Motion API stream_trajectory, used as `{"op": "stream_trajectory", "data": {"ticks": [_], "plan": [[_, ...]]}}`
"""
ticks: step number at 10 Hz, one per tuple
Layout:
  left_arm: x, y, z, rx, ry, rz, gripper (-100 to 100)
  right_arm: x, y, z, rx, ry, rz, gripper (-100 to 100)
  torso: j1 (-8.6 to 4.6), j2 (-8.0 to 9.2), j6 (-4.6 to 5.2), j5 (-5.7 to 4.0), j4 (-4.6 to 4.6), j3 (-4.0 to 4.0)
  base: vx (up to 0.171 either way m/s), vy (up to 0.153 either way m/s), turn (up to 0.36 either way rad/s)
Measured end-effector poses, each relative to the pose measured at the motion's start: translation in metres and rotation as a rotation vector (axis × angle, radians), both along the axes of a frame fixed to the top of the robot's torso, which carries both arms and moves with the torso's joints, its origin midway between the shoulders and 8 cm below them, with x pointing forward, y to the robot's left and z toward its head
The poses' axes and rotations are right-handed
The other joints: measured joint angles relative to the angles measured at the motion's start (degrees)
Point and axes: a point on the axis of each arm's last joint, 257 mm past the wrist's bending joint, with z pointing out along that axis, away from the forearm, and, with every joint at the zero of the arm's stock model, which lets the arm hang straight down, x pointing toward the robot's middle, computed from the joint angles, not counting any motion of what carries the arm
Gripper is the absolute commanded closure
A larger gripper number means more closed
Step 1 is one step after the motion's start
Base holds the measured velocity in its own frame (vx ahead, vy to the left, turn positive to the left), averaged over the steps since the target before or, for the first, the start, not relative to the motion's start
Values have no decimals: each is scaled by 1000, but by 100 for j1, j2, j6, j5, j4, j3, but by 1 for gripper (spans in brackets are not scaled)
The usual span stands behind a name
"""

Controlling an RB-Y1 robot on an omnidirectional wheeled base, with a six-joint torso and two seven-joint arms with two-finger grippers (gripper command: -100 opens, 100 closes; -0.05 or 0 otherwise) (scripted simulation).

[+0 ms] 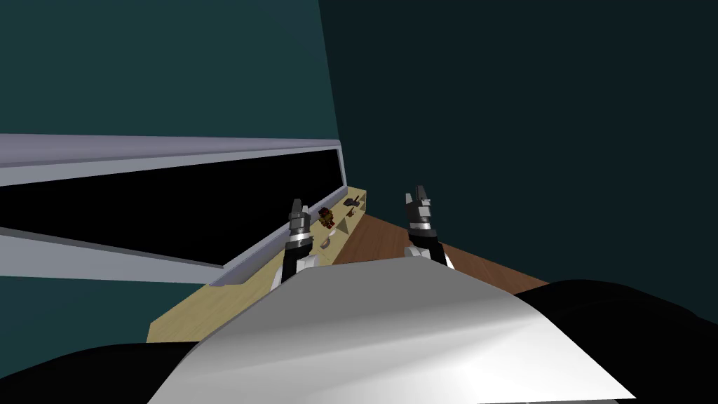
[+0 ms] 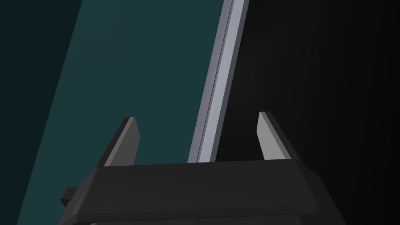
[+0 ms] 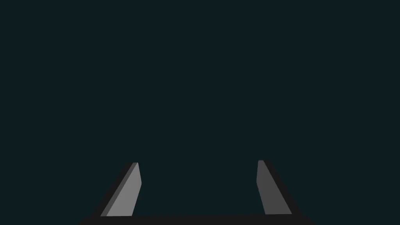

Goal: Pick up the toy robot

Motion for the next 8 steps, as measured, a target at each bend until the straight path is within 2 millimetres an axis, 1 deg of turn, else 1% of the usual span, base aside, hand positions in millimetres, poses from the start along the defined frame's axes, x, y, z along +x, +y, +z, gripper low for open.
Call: {"op": "stream_trajectory", "data": {"ticks": [2,5,6,8], "plan": [[1,-3,-7,48,22,-20,-100,0,0,0,0,0,0,0,8,6,0,2,1,3,-23,23,-37],[4,-5,-24,118,67,-45,-100,0,0,0,0,0,0,0,22,19,0,5,4,11,-51,56,-32],[6,-3,-30,143,86,-51,-100,0,0,0,0,0,0,0,30,22,0,7,5,13,-66,91,-39],[6,-3,-50,192,133,-65,-100,0,0,0,0,0,0,0,34,31,0,8,7,17,-88,83,-31]]}}
